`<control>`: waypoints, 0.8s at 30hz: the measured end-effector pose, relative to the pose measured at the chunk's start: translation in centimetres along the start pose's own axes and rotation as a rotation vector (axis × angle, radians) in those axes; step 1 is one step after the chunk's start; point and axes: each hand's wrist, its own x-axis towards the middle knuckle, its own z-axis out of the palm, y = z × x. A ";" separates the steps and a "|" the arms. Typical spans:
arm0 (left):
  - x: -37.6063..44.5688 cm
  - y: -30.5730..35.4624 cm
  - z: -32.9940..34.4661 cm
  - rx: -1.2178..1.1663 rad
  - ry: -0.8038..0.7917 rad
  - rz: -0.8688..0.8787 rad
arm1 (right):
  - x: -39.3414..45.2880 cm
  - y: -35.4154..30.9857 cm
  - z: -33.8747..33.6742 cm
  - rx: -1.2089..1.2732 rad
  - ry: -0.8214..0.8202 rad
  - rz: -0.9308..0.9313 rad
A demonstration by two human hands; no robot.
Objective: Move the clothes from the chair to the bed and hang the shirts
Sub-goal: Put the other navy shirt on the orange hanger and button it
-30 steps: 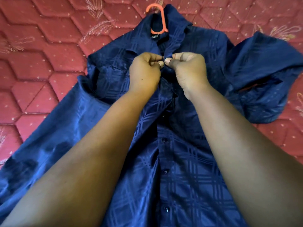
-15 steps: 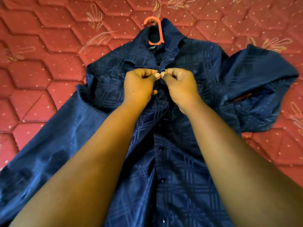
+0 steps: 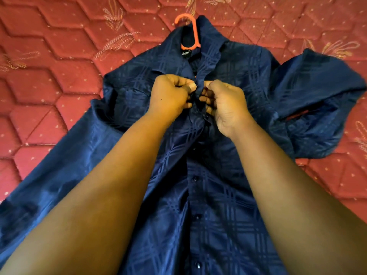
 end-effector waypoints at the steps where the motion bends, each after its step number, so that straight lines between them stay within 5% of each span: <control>1: 0.0 0.1 0.0 -0.016 -0.014 -0.014 | 0.0 -0.1 -0.1 0.028 -0.012 0.028; 15: 1.2 0.5 -0.9 -0.121 -0.122 -0.250 | 1.3 0.5 -0.3 -0.017 -0.062 0.029; 24: 0.8 1.7 1.4 -0.136 0.021 -0.240 | 1.3 1.5 0.1 -0.147 0.024 -0.187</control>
